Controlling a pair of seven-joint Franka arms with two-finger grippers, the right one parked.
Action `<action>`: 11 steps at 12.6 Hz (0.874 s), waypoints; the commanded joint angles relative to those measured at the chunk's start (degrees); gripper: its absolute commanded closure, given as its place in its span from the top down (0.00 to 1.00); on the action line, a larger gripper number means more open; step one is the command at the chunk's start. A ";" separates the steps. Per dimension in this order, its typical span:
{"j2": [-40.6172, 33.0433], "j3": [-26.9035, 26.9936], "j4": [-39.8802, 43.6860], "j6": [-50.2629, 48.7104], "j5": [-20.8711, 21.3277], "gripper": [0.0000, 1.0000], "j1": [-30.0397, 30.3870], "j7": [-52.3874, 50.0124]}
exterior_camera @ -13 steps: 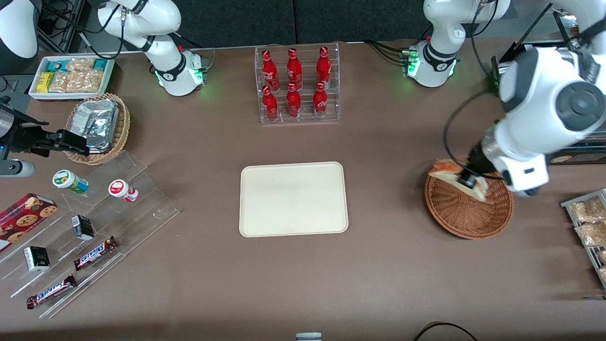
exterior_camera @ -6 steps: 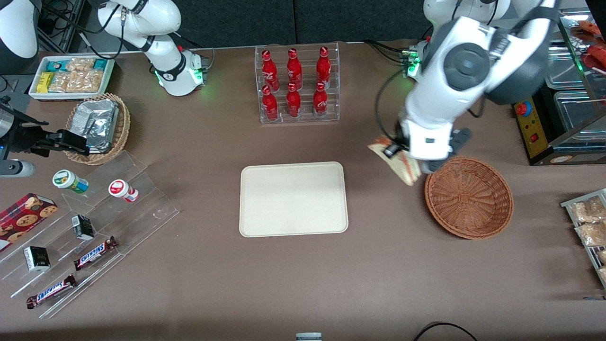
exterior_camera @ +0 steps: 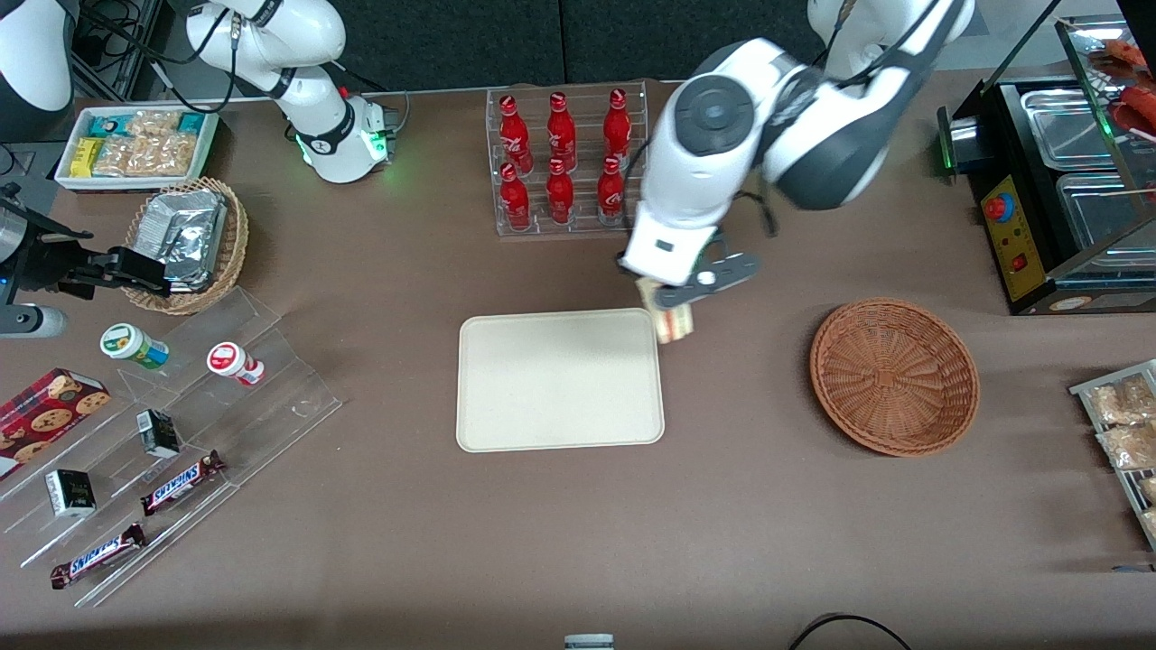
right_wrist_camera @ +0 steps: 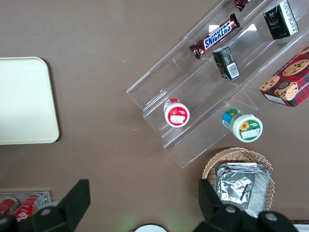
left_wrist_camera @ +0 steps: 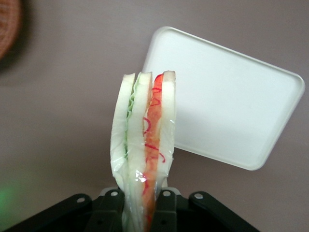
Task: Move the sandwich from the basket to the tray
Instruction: 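Carry the sandwich over the white tray with the left gripper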
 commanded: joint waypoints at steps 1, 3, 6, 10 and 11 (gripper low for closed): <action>5.46 0.19 5.46 1.72 2.23 0.07 -3.73 4.17; 9.41 0.19 8.36 3.48 2.76 0.07 -6.10 8.12; 13.72 0.28 8.90 7.87 5.30 0.08 -9.27 8.58; 19.17 0.54 8.90 15.95 9.43 0.08 -12.00 8.58; 20.49 0.63 8.90 18.41 11.19 0.08 -12.01 8.49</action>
